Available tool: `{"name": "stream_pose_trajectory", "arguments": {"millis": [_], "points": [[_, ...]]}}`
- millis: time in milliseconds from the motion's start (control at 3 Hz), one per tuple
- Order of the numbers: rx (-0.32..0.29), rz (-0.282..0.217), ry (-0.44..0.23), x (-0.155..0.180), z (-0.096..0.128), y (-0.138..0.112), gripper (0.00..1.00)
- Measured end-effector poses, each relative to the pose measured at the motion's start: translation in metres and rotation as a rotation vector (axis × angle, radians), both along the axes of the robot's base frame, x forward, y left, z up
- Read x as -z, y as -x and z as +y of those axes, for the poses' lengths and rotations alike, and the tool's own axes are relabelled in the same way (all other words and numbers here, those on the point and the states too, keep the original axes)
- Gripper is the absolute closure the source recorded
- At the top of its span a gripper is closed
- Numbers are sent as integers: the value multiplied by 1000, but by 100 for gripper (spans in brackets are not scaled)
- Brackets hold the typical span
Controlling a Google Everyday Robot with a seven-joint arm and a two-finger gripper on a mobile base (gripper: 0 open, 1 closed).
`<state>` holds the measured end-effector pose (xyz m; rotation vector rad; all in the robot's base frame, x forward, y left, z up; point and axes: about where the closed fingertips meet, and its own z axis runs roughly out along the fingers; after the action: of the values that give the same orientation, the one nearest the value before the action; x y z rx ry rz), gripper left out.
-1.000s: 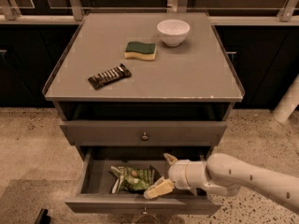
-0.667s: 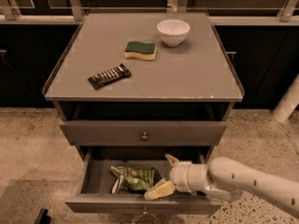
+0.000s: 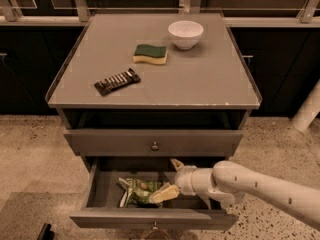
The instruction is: Pick green jalapeno chip bag from middle drawer and place on counter
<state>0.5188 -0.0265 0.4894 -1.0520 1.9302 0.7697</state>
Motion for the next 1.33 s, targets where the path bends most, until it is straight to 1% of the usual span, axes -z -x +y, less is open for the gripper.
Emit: {"name": "stream_pose_trajectory", "arguments": {"millis": [333, 667, 1000, 1333], "points": [[-2, 3, -11, 14, 10, -19, 0], [24, 27, -26, 32, 17, -23, 0], [69, 48, -23, 53, 26, -20, 0], [112, 57, -5, 69, 34, -18, 0]]}}
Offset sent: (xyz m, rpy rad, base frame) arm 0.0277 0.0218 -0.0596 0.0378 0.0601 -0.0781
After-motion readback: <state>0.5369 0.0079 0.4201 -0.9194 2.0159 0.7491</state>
